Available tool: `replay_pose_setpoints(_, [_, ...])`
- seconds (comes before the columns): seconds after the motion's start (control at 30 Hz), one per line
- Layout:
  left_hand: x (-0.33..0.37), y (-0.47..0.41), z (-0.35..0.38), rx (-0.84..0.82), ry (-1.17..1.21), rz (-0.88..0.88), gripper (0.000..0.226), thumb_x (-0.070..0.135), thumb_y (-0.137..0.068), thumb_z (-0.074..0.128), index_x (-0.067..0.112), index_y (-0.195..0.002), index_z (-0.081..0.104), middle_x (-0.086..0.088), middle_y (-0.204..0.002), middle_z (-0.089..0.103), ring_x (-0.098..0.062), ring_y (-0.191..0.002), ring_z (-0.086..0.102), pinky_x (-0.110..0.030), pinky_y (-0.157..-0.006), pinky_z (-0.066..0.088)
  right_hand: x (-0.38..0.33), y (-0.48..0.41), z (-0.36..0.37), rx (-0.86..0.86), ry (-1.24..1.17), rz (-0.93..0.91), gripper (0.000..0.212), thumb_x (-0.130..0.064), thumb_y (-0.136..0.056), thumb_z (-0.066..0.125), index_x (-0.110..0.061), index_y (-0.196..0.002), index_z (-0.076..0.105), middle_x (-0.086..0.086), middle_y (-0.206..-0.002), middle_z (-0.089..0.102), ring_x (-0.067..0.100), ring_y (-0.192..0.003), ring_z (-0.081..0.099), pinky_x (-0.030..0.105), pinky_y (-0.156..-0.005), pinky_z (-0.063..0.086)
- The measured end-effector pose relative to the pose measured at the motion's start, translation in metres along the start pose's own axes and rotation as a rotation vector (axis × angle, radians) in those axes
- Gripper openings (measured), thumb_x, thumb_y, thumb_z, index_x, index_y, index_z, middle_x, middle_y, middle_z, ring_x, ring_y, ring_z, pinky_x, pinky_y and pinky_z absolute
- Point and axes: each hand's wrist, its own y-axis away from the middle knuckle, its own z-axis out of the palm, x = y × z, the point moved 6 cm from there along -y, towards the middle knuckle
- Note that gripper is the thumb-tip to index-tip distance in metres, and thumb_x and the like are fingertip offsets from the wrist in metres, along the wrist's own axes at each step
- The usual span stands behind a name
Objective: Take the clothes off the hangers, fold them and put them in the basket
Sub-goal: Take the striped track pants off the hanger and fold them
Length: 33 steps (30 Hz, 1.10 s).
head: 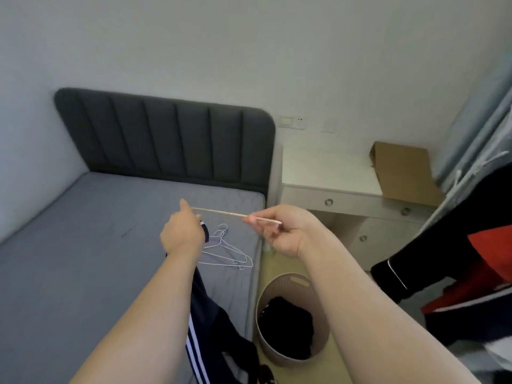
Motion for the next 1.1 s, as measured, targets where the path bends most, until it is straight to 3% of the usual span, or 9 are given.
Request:
replay_pose_setpoints(0.1, [-0.008,-0.026,0.012,-0.04,0.025,-0.058,0.029,0.034,-0.093,0.062,0.007,-0.104,0.059,-0.019,-0.106,0.065,-0.039,-0.097,0.062,-0.036,-0.07,0.042,-0.004,-0.063,-0.002,0.058,0.133,0.003,0.013,0.006,-0.097,0.05,0.002,-0.086,0.055,0.013,-0.058,0.063,0.012,-0.041,0.062,0.014,-0.031,0.038])
replay_pose_setpoints(0.3, [-0.022,-0.088,0.053,-0.152,0.0,-0.153,0.033,0.045,-0.078,0.073,0.013,-0.077,0.067,-0.01,-0.083,0.068,-0.032,-0.071,0.059,-0.028,-0.059,0.043,0.014,-0.224,-0.024,0.151,0.356,0.208,0.02,0.012,-0.095,0.043,0.001,-0.081,0.052,0.012,-0.059,0.06,0.016,-0.035,0.058,0.017,-0.036,0.046])
replay_pose_setpoints(0.4, [-0.017,-0.127,0.084,-0.178,0.004,-0.181,0.033,0.048,-0.084,0.069,0.016,-0.091,0.069,-0.009,-0.093,0.069,-0.034,-0.085,0.063,-0.031,-0.065,0.046,0.027,-0.305,-0.037,0.232,0.446,0.285,0.02,0.015,-0.092,0.041,0.002,-0.081,0.051,0.014,-0.071,0.054,0.021,-0.049,0.057,0.025,-0.042,0.05])
replay_pose_setpoints(0.53, [-0.017,-0.18,0.124,-0.201,-0.006,-0.264,0.031,0.045,-0.089,0.063,0.016,-0.1,0.064,-0.011,-0.102,0.067,-0.035,-0.095,0.063,-0.033,-0.069,0.044,0.039,-0.397,-0.057,0.277,0.508,0.242,0.039,0.021,-0.088,0.049,-0.006,-0.116,0.052,0.015,-0.083,0.059,0.025,-0.063,0.059,0.03,-0.042,0.055])
replay_pose_setpoints(0.67, [-0.033,-0.213,0.163,-0.207,-0.04,-0.337,0.035,0.049,-0.094,0.053,0.014,-0.101,0.058,-0.012,-0.101,0.066,-0.037,-0.092,0.061,-0.038,-0.073,0.049,0.036,-0.47,-0.112,0.486,0.903,0.113,0.028,-0.009,-0.097,0.053,-0.005,-0.124,0.059,0.014,-0.122,0.063,0.033,-0.108,0.064,0.036,-0.088,0.055])
replay_pose_setpoints(0.73, [-0.04,-0.224,0.183,-0.224,-0.05,-0.37,0.035,0.048,-0.094,0.052,0.014,-0.101,0.057,-0.011,-0.1,0.066,-0.036,-0.09,0.061,-0.039,-0.074,0.05,0.042,-0.506,-0.141,0.585,1.016,0.068,0.033,-0.02,-0.096,0.06,-0.003,-0.124,0.062,0.015,-0.125,0.064,0.031,-0.116,0.062,0.034,-0.094,0.051])
replay_pose_setpoints(0.87, [-0.055,-0.236,0.221,-0.277,-0.06,-0.439,0.038,0.051,-0.093,0.053,0.014,-0.104,0.057,-0.01,-0.104,0.064,-0.035,-0.092,0.061,-0.039,-0.075,0.05,0.083,-0.573,-0.175,0.439,1.073,0.214,0.036,-0.014,-0.078,0.074,-0.007,-0.113,0.067,0.013,-0.107,0.071,0.031,-0.101,0.069,0.038,-0.088,0.057])
replay_pose_setpoints(0.97, [-0.063,-0.241,0.241,-0.295,-0.074,-0.466,0.04,0.054,-0.093,0.053,0.016,-0.105,0.058,-0.008,-0.104,0.065,-0.033,-0.093,0.061,-0.038,-0.074,0.05,0.083,-0.582,-0.17,0.399,0.781,0.198,0.027,0.004,-0.081,0.065,-0.013,-0.101,0.061,0.013,-0.091,0.065,0.032,-0.081,0.067,0.044,-0.079,0.06])
replay_pose_setpoints(1.1, [-0.071,-0.246,0.254,-0.283,-0.068,-0.506,0.038,0.053,-0.092,0.055,0.018,-0.106,0.059,-0.006,-0.105,0.065,-0.032,-0.093,0.061,-0.038,-0.076,0.051,0.084,-0.607,-0.156,0.452,0.516,0.177,0.038,0.018,-0.087,0.054,-0.011,-0.112,0.059,0.015,-0.067,0.056,0.026,-0.045,0.055,0.023,-0.036,0.048])
